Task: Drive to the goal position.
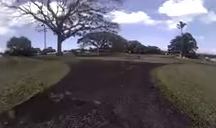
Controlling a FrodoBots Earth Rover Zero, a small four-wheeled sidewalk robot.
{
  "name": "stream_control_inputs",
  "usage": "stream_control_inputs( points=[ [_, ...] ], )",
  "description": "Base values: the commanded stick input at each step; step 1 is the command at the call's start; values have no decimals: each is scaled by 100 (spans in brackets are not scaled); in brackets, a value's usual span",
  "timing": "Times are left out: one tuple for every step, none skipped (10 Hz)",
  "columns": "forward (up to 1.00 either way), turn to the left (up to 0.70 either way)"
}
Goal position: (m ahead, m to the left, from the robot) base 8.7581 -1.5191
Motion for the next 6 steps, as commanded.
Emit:
stream_control_inputs(
  points=[
    [50, 0],
    [50, 0],
    [50, 0],
    [50, 0],
    [50, 0],
    [50, 0]
  ],
)
